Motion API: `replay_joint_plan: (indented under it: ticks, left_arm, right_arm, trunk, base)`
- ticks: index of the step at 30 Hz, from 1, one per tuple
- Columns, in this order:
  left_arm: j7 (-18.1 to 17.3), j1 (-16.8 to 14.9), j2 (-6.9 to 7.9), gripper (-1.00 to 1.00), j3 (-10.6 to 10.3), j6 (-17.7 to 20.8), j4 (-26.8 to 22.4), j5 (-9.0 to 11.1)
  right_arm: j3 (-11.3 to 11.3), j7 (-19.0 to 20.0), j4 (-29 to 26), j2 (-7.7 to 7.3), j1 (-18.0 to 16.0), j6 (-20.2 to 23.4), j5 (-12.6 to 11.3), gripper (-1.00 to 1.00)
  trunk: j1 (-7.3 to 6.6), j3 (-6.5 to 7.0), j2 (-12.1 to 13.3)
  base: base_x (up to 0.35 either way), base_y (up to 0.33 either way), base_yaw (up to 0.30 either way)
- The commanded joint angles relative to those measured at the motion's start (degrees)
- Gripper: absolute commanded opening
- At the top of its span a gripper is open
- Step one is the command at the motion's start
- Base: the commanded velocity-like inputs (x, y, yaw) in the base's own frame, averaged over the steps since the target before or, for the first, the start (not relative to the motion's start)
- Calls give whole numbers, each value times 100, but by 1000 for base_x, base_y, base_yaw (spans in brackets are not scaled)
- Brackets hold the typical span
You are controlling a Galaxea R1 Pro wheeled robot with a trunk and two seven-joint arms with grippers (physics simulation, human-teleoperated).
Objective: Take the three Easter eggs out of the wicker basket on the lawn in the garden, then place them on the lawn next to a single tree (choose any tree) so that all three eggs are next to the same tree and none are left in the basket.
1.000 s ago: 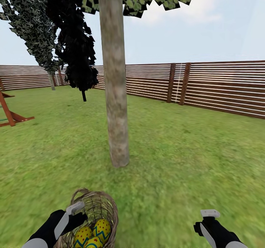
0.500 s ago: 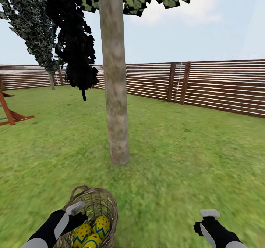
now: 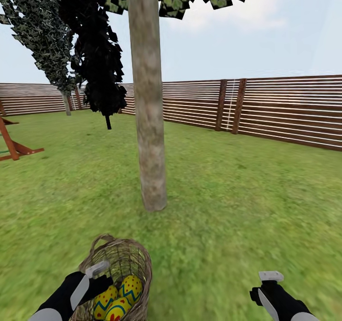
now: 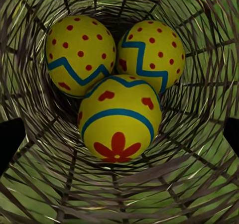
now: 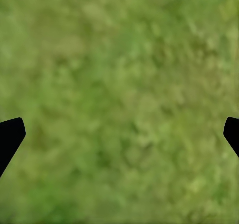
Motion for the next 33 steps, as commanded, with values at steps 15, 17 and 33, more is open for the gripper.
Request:
replay_joint_plan:
  ticks: [15, 17, 33]
  left_arm:
    - [23, -2, -2, 100, 15, 33, -8, 57]
    - [23, -2, -2, 100, 12, 33, -6, 57]
    - [-10, -3, -10, 100, 9, 24, -8, 65]
  right_arm:
    - [47, -33, -11, -5, -2, 34, -46, 100]
    - [47, -33, -11, -5, -2, 34, -46, 100]
    - [47, -33, -11, -5, -2, 34, -46, 100]
  trunk:
    - [329, -276, -606]
    - [373, -312, -686]
    - [527, -437, -967]
  base:
    - [0, 0, 0]
    - [0, 0, 0]
    - [13, 0, 0]
